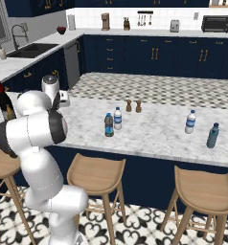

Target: Move the plastic bottles in the middle to the plastics group, and the glass bottles in the middle to the glass group.

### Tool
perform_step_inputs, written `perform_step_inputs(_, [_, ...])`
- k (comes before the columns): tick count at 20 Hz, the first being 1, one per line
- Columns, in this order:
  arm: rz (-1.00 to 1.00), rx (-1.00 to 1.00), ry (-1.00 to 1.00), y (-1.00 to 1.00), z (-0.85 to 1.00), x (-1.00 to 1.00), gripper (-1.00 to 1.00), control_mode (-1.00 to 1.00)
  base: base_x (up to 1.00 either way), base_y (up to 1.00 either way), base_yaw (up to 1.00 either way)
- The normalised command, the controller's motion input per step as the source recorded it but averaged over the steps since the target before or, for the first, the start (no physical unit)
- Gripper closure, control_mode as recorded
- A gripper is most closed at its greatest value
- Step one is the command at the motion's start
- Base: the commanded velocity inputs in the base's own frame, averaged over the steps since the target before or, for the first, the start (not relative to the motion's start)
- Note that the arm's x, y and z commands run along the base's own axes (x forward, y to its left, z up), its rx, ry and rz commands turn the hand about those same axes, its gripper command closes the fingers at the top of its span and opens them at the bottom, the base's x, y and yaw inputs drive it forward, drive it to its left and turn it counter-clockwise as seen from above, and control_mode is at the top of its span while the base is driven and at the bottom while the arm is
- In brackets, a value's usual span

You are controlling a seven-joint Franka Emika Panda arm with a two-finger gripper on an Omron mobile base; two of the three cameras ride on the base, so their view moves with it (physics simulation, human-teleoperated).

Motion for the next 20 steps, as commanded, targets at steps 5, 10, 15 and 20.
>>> perform_step_inputs(5, [0.30,0.00,0.01,0.97,0.14,-0.10,1.00,-1.00,0.00,0.00,0.00])
perform_step_inputs(10, [0.22,0.00,0.00,0.83,0.04,-0.07,1.00,-1.00,0.00,0.00,0.00])
perform_step_inputs(15, [0.11,0.00,-0.01,0.69,0.00,0.16,1.00,-1.00,0.00,0.00,0.00])
perform_step_inputs(20, [0.04,0.00,-0.02,0.27,0.00,0.24,1.00,-1.00,0.00,0.00,0.00])
